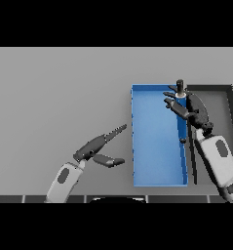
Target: Pick up the blue pipe and place it into the blue bin.
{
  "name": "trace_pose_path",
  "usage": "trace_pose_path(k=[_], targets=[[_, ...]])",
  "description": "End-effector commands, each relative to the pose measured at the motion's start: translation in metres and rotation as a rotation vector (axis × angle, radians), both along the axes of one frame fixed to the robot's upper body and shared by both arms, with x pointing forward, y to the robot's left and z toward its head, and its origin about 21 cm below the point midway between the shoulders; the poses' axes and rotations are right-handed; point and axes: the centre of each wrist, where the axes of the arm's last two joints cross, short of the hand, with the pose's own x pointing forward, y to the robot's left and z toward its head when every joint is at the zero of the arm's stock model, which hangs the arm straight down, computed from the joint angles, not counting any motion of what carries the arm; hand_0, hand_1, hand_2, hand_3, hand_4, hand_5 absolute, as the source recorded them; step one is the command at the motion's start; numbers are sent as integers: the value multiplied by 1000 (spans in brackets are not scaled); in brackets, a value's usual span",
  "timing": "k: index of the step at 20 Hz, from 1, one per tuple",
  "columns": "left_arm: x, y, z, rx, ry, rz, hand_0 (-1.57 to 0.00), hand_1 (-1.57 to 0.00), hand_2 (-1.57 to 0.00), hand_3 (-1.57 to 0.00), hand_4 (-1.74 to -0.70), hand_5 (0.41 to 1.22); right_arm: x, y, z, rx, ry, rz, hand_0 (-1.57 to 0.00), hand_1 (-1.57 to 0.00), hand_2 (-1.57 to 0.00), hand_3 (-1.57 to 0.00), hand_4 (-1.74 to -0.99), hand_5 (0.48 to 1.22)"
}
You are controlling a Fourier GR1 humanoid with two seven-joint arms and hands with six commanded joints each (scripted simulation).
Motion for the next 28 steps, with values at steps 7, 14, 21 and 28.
trace_pose_path(k=[7, 14, 21, 28], targets=[[0, 1, 0, 22, 3, -1, 1, 1, 1, 1, -878, 422, 1, 3, -34, -151, 217, -96, -937, -855, -856, -504, -1503, 1221], [-2, 2, 1, 10, 9, -1, 1, 1, 1, 1, -886, 428, 2, 3, -39, -368, 350, 64, -196, -179, -179, -105, -1110, 979], [0, 1, -2, 22, 10, 7, 1, 1, 1, 1, -886, 428, 2, 10, -42, -496, 383, 127, -40, -37, -37, -21, -1046, 759], [2, 2, -3, 33, 17, 14, 1, 1, 1, 1, -886, 431, 4, 8, -41, -520, 380, 151, -8, -7, -7, -4, -1022, 665]])
